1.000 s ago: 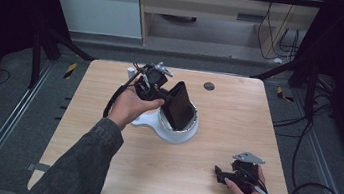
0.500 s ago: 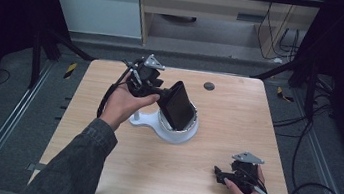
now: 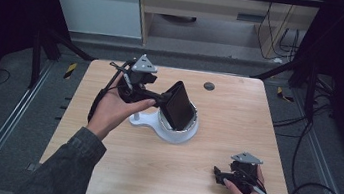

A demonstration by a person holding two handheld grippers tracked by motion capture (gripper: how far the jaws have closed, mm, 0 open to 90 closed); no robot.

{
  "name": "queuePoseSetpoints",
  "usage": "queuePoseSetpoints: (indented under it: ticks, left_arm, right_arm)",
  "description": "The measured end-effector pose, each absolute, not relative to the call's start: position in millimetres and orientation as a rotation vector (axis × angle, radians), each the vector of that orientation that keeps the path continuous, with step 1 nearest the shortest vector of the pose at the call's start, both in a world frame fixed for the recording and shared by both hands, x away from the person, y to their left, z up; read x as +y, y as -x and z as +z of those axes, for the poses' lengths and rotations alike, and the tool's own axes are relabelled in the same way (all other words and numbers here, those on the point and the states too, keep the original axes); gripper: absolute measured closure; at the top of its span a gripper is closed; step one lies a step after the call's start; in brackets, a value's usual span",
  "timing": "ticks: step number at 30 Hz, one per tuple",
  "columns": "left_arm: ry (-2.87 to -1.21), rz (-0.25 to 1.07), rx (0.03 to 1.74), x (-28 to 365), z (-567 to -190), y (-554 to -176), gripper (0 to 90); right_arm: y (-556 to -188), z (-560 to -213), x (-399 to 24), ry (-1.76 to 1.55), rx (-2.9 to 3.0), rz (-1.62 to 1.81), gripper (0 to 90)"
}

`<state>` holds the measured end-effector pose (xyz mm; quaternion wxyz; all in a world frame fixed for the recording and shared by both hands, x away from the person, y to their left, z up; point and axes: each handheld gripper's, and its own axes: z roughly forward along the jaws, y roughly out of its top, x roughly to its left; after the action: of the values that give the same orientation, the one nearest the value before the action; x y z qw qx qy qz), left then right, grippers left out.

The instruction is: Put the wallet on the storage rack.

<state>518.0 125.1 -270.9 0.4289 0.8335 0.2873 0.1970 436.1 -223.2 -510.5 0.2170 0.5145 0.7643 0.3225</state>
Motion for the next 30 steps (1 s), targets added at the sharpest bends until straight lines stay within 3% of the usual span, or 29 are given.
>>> queuePoseSetpoints:
  ticks: [5,8,17,30]
  left_arm:
    - [-2.073,0.475,0.71,128.0,-273.9,-506.0,9.7]
    - [-2.064,0.461,0.68,130.0,-276.4,-495.2,6.8]
    - [-2.077,0.431,0.639,141.9,-301.9,-461.9,3.9]
    - [-2.11,0.376,0.69,161.2,-357.8,-445.4,4.1]
  right_arm:
    - [-435.4,-512.3,-222.7,-1.418,2.107,0.9,3.3]
    - [-434.4,-512.7,-222.8,-1.419,2.103,0.915,3.2]
    - [-434.0,-513.1,-222.0,-1.426,2.095,0.905,2.5]
    - [-433.9,-512.9,-221.9,-1.425,2.101,0.904,1.8]
